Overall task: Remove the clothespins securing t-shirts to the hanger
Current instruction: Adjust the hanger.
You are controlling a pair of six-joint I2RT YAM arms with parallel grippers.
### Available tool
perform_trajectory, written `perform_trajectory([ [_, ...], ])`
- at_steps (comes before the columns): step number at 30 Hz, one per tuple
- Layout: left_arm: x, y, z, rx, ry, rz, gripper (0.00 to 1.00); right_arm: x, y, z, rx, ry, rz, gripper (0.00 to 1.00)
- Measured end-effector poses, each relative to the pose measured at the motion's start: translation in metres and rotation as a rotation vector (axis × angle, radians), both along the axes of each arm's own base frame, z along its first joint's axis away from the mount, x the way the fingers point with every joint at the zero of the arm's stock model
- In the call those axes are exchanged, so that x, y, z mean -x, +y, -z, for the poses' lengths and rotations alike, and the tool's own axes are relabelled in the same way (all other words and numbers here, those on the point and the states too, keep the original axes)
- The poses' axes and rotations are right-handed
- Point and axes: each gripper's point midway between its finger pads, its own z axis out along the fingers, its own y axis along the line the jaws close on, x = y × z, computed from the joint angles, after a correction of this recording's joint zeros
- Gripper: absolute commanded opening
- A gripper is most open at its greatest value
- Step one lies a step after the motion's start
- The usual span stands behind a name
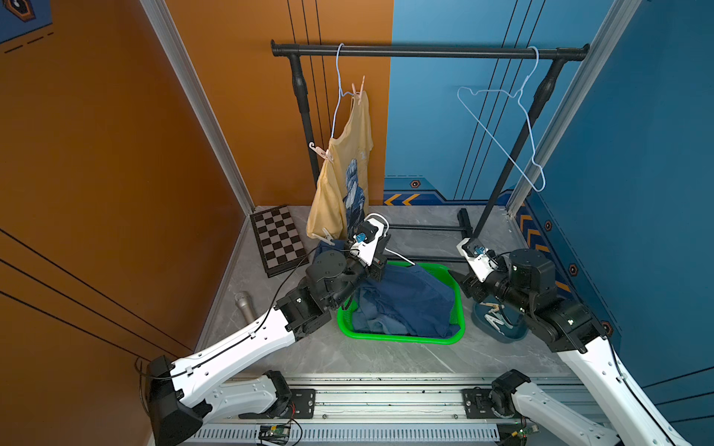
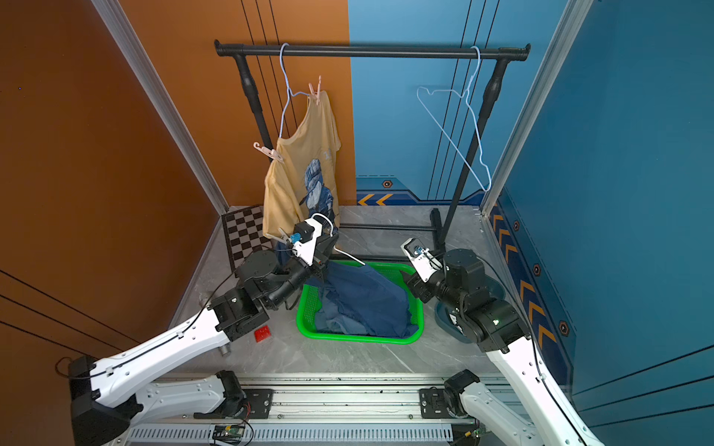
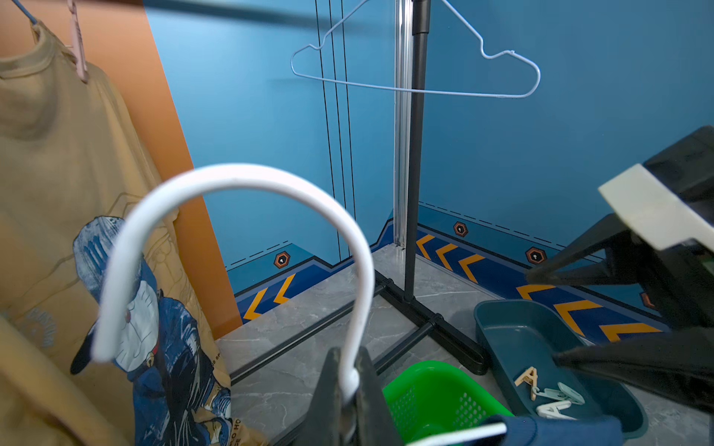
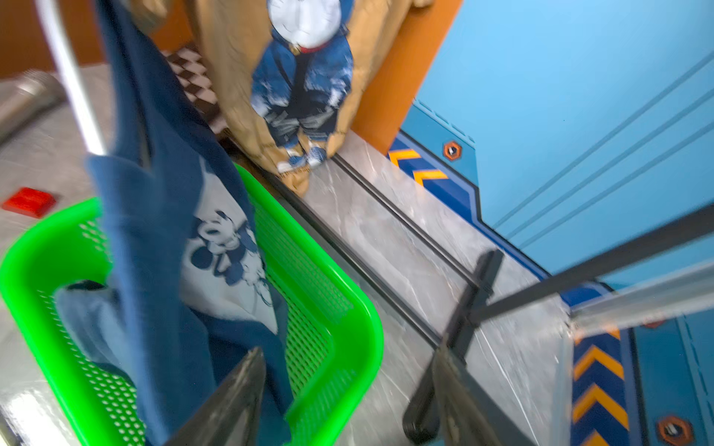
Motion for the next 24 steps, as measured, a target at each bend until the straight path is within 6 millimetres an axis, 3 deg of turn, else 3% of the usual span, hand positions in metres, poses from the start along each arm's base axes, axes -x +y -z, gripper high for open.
perform_trajectory([
  [6, -0.003, -0.004, -0.010, -0.018, 0.026, 0.001, 0.00, 0.015, 0.049, -0.032, -0.169, -0.043, -0.183, 0.71],
  [12, -0.004, -0.010, -0.009, -0.043, 0.051, 0.007, 0.00, 0.013, 0.083, -0.061, -0.289, -0.059, -0.306, 0.72],
  [24, 0.004, -0.024, -0.006, -0.064, 0.069, 0.037, 0.00, -0.006, 0.128, -0.069, -0.418, -0.040, -0.433, 0.56],
])
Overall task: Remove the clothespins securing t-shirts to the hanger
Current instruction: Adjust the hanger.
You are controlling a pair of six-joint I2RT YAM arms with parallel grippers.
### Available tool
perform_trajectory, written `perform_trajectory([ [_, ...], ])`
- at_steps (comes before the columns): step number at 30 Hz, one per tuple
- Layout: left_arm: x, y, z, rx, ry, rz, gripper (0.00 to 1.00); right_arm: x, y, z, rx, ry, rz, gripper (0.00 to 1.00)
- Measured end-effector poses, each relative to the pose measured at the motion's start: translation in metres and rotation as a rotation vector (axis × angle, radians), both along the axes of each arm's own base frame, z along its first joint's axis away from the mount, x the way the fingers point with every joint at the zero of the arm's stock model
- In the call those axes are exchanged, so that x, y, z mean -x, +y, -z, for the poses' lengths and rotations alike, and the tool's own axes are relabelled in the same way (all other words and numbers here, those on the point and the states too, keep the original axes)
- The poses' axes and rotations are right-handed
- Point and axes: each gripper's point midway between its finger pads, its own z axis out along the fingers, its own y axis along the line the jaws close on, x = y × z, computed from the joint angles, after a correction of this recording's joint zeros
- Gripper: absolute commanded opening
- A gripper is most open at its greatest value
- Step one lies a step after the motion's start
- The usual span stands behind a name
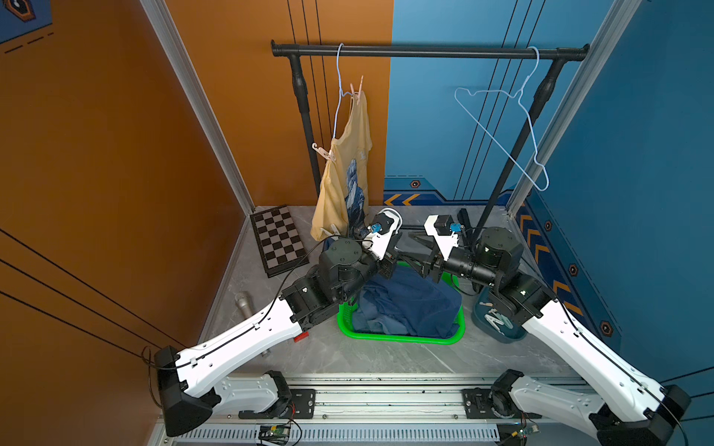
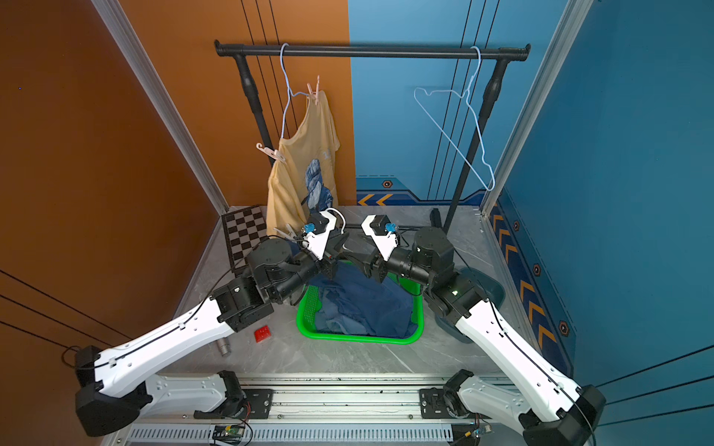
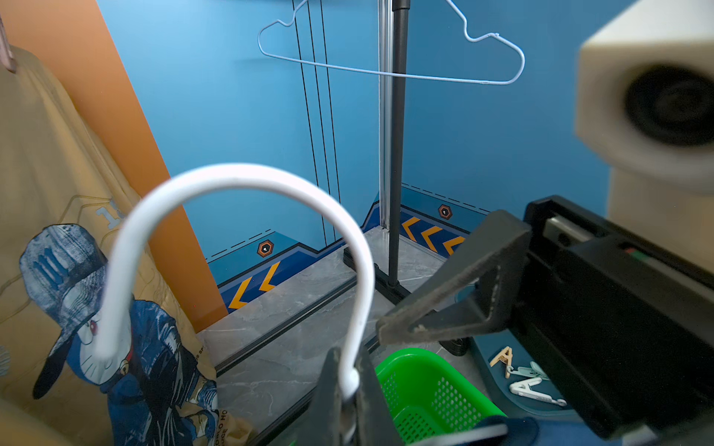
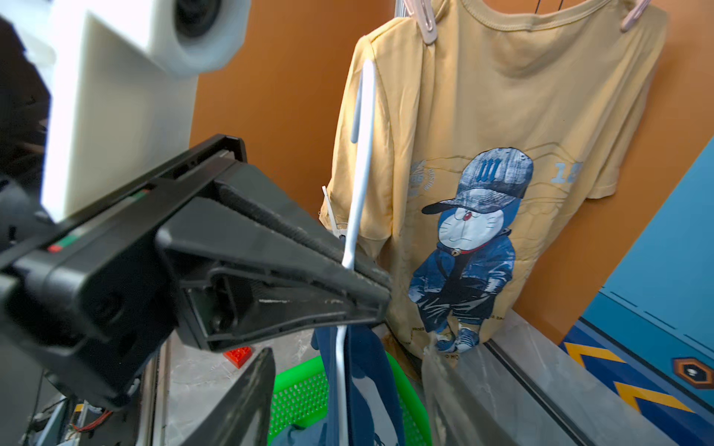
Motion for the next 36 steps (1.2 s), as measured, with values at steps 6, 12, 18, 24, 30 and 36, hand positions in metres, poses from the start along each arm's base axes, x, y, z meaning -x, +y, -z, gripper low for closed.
perform_trajectory([
  [6, -0.002, 0.002, -0.003, -0.003, 0.001, -0.018, 0.00, -0.002, 0.010, 0.003, -0.008, 0.006, -0.034, 0.47],
  [12, -0.005, 0.005, -0.003, -0.006, 0.001, -0.042, 0.00, -0.002, 0.016, 0.002, 0.000, -0.004, -0.048, 0.43],
  [18, -0.006, 0.007, -0.002, -0.011, 0.003, -0.052, 0.00, -0.001, 0.016, 0.003, 0.050, -0.031, -0.052, 0.44],
  [24, -0.004, 0.005, -0.001, -0.013, 0.005, -0.042, 0.00, 0.002, 0.015, 0.019, 0.119, -0.020, -0.062, 0.44],
  [30, -0.003, 0.003, -0.001, -0.012, 0.005, -0.034, 0.00, 0.002, 0.013, 0.026, 0.148, -0.011, -0.052, 0.42],
  [36, -0.002, 0.001, -0.001, -0.012, 0.006, -0.023, 0.00, -0.004, 0.017, 0.026, 0.139, -0.008, -0.047, 0.38],
])
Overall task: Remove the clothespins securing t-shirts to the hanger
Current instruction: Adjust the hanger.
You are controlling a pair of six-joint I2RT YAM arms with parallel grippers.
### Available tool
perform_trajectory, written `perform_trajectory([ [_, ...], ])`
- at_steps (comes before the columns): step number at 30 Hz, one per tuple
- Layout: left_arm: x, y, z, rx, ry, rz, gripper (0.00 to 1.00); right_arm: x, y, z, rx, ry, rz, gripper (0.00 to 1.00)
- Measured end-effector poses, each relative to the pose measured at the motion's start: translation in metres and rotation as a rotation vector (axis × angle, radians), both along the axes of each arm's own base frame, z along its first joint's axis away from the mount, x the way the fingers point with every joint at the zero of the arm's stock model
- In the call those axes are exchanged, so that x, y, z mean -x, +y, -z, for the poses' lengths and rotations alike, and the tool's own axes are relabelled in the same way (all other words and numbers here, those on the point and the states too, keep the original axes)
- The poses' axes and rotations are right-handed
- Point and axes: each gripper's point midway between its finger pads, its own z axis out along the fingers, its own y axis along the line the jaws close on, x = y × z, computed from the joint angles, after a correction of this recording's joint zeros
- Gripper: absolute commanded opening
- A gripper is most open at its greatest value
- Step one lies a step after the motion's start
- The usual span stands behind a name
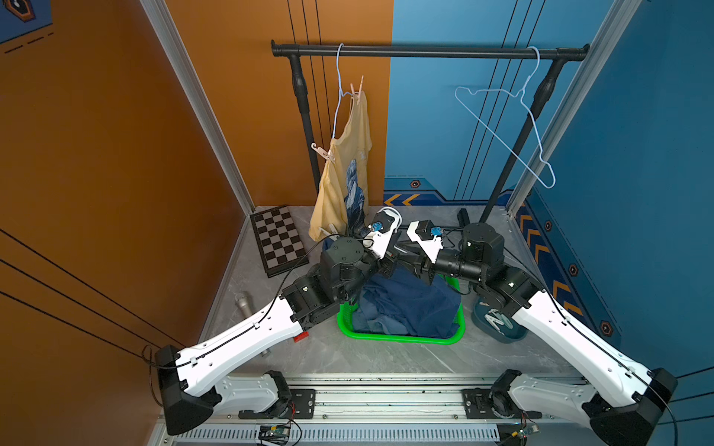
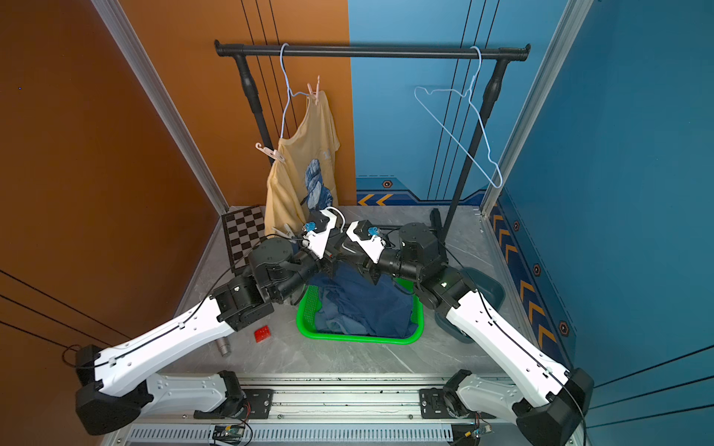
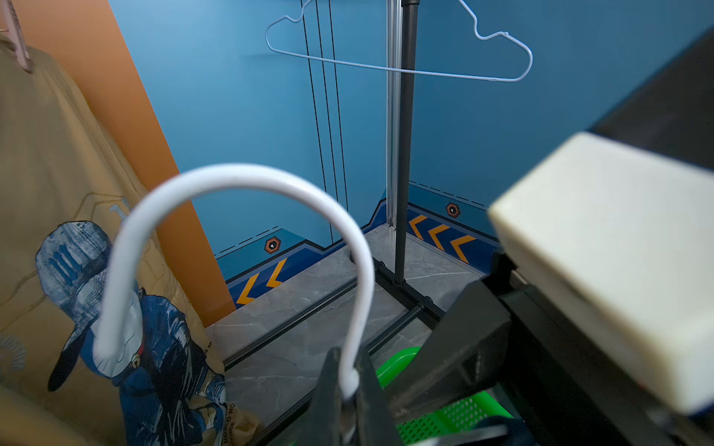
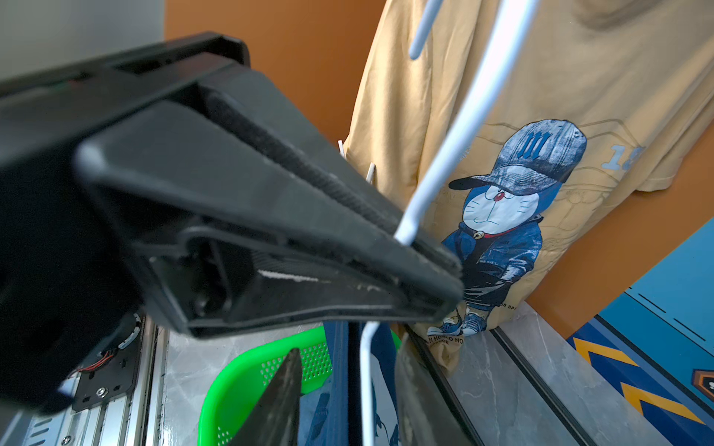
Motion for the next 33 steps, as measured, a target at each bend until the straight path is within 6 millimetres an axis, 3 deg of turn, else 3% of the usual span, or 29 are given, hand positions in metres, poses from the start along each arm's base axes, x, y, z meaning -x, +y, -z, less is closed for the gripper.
perform_trajectory([
  [9, 0.000, -0.002, 0.002, -0.007, 0.005, 0.003, 0.00, -0.013, 0.010, -0.003, -0.041, 0.014, 0.004, 0.27],
  [15, 0.002, -0.003, 0.000, 0.000, 0.000, 0.006, 0.02, -0.011, 0.012, -0.008, -0.064, 0.023, -0.010, 0.07],
  [17, 0.002, -0.002, 0.000, -0.001, -0.001, 0.006, 0.12, -0.011, 0.013, -0.007, -0.067, 0.031, -0.017, 0.00],
  [23, 0.005, 0.004, -0.008, 0.020, -0.015, 0.000, 0.43, -0.010, 0.015, -0.005, -0.062, 0.039, -0.034, 0.00],
  [29, 0.012, 0.019, -0.018, 0.041, -0.039, -0.017, 0.58, -0.010, 0.011, -0.001, -0.041, 0.048, -0.043, 0.00],
  [33, 0.020, 0.038, -0.031, 0.041, -0.064, -0.028, 0.64, -0.011, 0.002, -0.010, -0.029, 0.031, -0.065, 0.00],
])
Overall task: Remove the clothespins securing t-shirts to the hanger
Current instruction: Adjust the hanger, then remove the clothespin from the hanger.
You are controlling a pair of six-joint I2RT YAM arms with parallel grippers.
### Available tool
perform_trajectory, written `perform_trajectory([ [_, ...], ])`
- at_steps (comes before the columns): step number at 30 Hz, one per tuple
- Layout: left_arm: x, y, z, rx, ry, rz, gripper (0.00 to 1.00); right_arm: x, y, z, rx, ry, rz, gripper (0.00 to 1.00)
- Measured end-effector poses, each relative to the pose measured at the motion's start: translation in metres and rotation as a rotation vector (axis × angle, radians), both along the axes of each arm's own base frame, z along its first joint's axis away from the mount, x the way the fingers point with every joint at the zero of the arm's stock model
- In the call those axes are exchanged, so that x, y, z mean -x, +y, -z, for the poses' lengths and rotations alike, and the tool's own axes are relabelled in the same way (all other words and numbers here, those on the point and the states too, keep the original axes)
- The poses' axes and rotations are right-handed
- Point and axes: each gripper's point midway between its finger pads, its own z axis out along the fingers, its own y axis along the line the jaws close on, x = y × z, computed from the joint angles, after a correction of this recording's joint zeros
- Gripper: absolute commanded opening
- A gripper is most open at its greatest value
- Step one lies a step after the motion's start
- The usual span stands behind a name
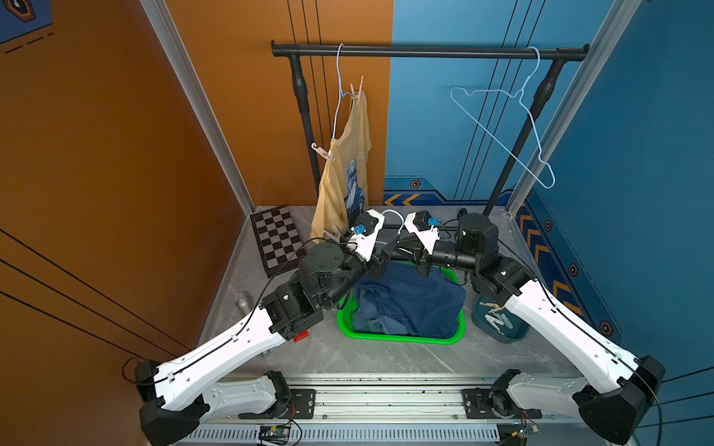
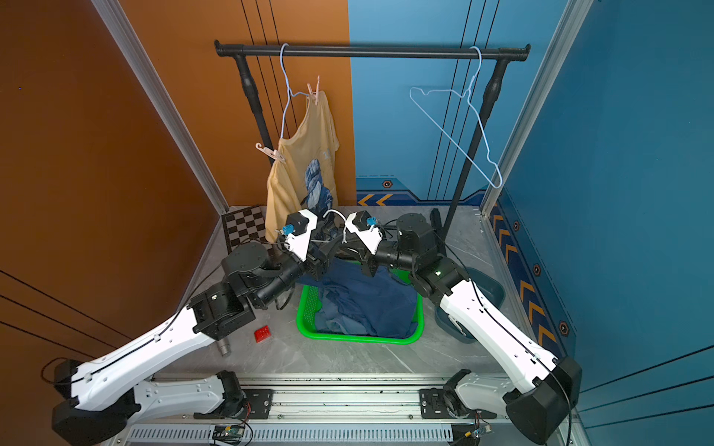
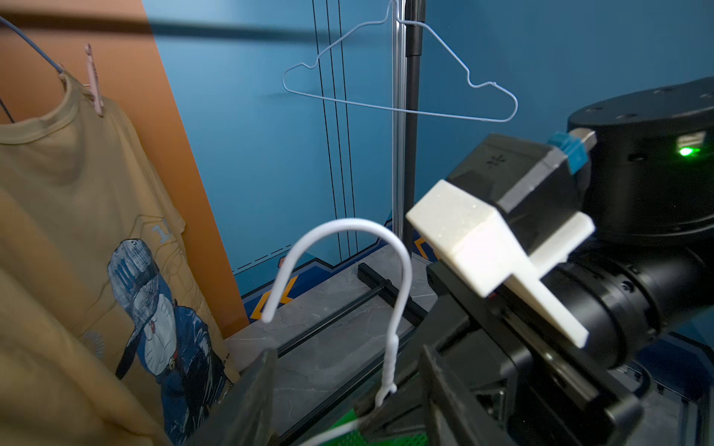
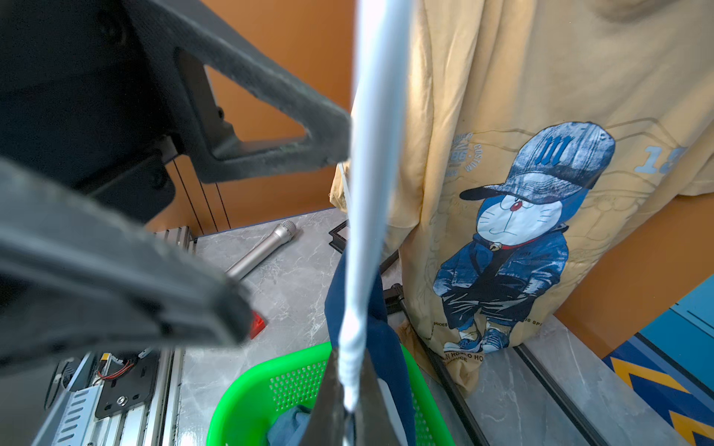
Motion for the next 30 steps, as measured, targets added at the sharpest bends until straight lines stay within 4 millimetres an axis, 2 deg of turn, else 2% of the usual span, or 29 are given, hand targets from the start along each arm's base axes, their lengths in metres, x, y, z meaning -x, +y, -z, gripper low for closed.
perform_trajectory([
  [7, 0.014, 0.050, -0.013, -0.033, -0.026, -0.044, 0.69, 0.009, -0.024, -0.037, 0.008, -0.075, -0.083, 0.00],
  [11, 0.021, 0.069, -0.012, -0.066, -0.033, -0.035, 0.73, 0.025, -0.029, -0.039, 0.026, -0.101, -0.139, 0.00],
  [15, 0.031, 0.078, -0.003, -0.127, -0.038, 0.018, 0.76, 0.043, -0.034, -0.025, 0.050, -0.108, -0.173, 0.00],
  [20, 0.049, 0.082, 0.029, -0.230, -0.046, 0.118, 0.80, 0.064, -0.045, 0.001, 0.087, -0.101, -0.190, 0.00],
  [25, 0.073, 0.074, 0.063, -0.340, -0.052, 0.274, 0.81, 0.078, -0.052, 0.019, 0.109, -0.105, -0.199, 0.00],
  [30, 0.086, 0.067, 0.089, -0.439, -0.037, 0.384, 0.81, 0.085, -0.054, 0.032, 0.129, -0.106, -0.217, 0.00],
])
